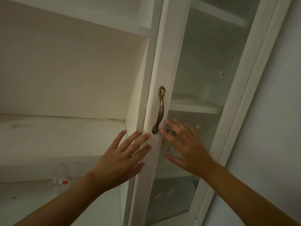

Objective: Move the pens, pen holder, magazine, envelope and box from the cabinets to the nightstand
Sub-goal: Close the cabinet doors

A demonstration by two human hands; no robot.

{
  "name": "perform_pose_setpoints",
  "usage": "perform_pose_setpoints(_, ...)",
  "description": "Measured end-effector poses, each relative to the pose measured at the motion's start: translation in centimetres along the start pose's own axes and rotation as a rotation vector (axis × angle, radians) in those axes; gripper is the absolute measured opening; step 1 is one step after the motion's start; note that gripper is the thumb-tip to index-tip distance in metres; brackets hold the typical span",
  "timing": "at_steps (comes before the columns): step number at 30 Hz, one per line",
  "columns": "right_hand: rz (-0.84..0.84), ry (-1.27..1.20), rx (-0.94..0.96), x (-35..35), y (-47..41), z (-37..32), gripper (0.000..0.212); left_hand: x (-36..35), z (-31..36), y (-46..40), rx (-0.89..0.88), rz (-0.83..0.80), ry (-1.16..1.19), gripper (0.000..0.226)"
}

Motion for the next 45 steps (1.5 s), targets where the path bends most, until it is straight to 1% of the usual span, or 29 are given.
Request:
perform_pose_setpoints(5,0.077,-0.017,0.026,-1.6,-0.5,0.7,0.089,-0.3,-0.2,-0.5,0.022,0.021,0.002,0.052)
perform_pose_setpoints(8,0.107,-0.029,0.028,-2.2,-0.7,0.8,0.089,-0.3,-0.6,-0.6,0.023,0.065,0.018,0.053)
perform_pose_setpoints(11,0.116,-0.036,0.036,-2.4,-0.9,0.9,0.087,-0.3,-1.0,-0.8,0.005,0.115,0.048,0.054)
perform_pose_setpoints(17,0.135,-0.036,0.043,-2.5,-1.1,1.2,0.084,-1.0,-1.4,-0.6,-0.003,0.164,0.097,0.054)
perform_pose_setpoints(25,0.160,-0.034,0.033,-3.0,-1.5,1.5,0.086,-1.9,-2.1,-0.7,-0.021,0.203,0.134,0.055)
perform_pose_setpoints(33,0.102,-0.015,-0.020,-4.2,-2.3,1.6,0.088,-3.9,-3.6,-0.7,-0.007,0.184,0.150,0.054)
perform_pose_setpoints(37,0.092,-0.016,-0.029,-4.2,-2.1,1.5,0.088,-4.1,-3.3,-0.6,-0.012,0.176,0.163,0.050)
perform_pose_setpoints(40,0.069,-0.001,-0.044,-4.1,-2.0,1.3,0.089,-3.8,-3.3,-0.8,-0.006,0.160,0.170,0.052)
perform_pose_setpoints(43,0.033,0.016,-0.062,-3.5,-1.8,0.9,0.089,-3.3,-3.0,-0.7,0.000,0.113,0.181,0.053)
perform_pose_setpoints(45,-0.009,0.045,-0.074,-3.0,-1.5,0.7,0.090,-2.9,-2.8,-0.3,0.015,0.050,0.184,0.054)
Point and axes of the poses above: each hand's wrist, its own y-axis away from the middle knuckle, its own x-axis out of the back of the hand, z = x × y, the point moved 2 cm from there along -y, towards the middle knuckle, and after that the axes turned 14 degrees about -x, right-handed, at the moved point
